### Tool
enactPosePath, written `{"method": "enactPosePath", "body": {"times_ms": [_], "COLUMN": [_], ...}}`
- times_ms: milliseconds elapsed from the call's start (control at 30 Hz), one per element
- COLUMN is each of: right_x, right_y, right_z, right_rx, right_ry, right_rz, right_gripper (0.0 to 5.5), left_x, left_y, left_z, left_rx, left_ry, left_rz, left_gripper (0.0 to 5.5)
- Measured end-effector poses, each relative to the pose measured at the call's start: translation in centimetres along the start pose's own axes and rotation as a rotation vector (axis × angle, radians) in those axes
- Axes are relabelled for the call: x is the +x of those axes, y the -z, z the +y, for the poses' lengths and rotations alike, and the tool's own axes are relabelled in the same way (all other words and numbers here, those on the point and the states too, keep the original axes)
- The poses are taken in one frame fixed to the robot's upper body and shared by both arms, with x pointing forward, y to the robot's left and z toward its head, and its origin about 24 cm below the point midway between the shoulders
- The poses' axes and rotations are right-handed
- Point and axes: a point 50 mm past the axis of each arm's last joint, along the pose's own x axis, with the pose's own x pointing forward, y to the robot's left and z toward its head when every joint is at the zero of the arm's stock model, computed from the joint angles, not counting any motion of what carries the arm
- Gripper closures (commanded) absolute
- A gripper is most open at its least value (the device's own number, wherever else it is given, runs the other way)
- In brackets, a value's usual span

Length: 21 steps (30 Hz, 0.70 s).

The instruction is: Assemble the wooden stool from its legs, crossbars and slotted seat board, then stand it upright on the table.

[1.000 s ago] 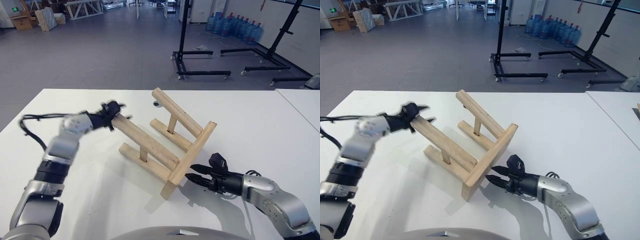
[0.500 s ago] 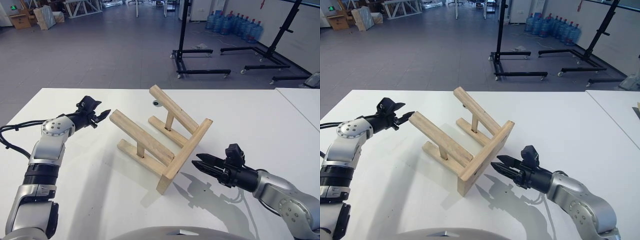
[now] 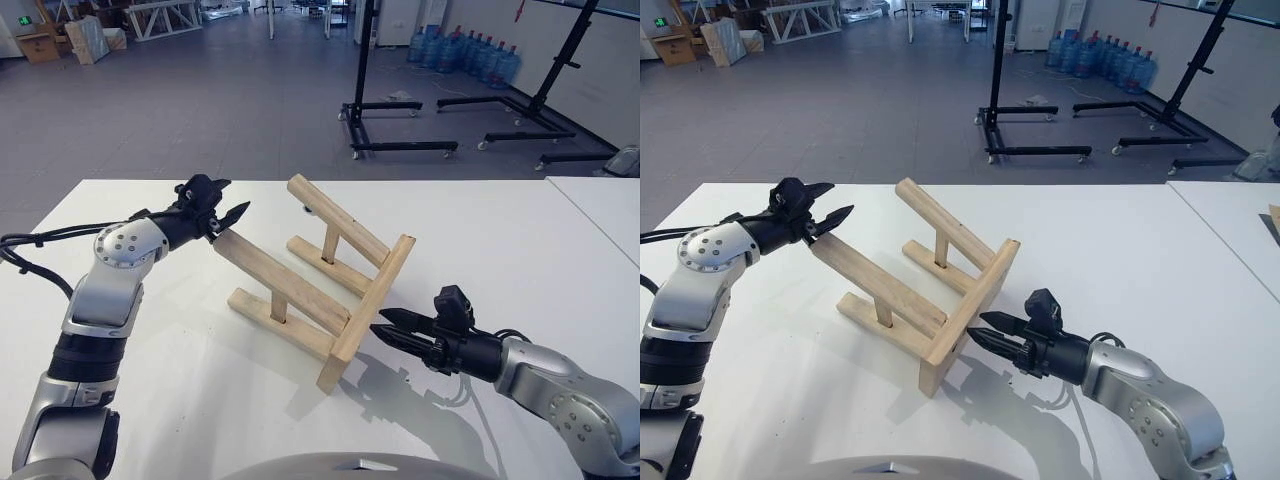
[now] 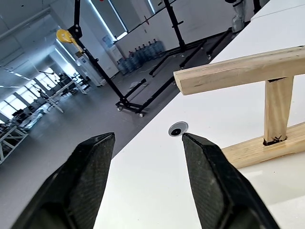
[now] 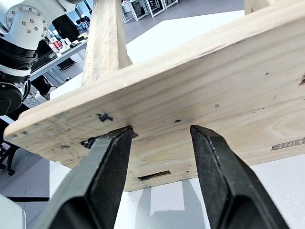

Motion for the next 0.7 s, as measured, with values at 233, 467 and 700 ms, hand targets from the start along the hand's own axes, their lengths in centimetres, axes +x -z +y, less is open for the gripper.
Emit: {"method": "enactPosePath", "body": {"times_ms": [233, 467, 700], "right_x": [1.6, 9.3, 4.7], "right_y": [-0.3, -2.8, -1.1], "right_z": [0.6, 4.6, 1.1], "right_rx": [-0.018, -0.093, -0.038], "right_ry": [-0.076, -0.421, -0.15], "right_rz": [0.018, -0.079, -0.1], "right_gripper": [3.27, 3.27, 3.27], "left_x": [0.5, -0.6, -0.9], "left_y": [-1.3, -5.9, -3.1], "left_z": [2.1, 10.6, 6.1], "left_rx": [-0.227, -0.29, -0.307], "left_ry": [-0.197, -0.597, -0.351], "left_rz": [-0.088, -0.27, -0.212], "left_gripper": [2.9, 2.9, 2.9]}}
